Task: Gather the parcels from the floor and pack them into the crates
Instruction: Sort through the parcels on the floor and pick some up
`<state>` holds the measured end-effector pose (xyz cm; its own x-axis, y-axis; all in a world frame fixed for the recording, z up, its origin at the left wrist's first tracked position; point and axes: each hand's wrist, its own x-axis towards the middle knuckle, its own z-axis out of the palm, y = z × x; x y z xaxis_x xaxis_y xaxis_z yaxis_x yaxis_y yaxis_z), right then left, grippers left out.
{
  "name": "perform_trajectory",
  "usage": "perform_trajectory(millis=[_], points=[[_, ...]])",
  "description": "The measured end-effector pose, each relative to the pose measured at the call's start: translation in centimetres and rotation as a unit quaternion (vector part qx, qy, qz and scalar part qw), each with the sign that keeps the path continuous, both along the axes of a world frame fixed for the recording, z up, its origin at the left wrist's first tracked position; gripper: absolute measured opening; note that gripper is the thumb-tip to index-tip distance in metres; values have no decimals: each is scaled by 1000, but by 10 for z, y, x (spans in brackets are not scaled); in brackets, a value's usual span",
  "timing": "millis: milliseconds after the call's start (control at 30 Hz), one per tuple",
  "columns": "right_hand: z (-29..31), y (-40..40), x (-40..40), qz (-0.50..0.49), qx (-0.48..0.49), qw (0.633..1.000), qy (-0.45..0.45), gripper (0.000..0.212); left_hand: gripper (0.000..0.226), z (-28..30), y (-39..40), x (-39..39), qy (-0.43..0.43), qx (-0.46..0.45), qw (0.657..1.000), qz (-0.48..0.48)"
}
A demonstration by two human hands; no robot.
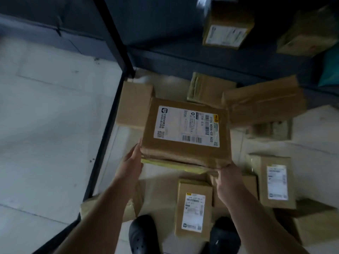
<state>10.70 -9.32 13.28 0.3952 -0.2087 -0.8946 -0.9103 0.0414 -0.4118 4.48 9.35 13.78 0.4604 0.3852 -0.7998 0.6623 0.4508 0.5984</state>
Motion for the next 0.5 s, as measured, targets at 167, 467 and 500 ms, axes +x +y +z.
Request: perform_trajectory(millis=[167, 467, 500], points=[[143, -3, 45, -36, 56, 990, -124, 34, 42, 122, -9, 33, -67, 44, 996, 31], [445, 14, 85, -8, 162, 941, -297, 57, 35, 412, 5, 56, -194, 126, 969, 90], [476, 16, 83, -4, 166, 934, -316, 56, 31, 449, 7, 54, -208, 134, 964, 99]])
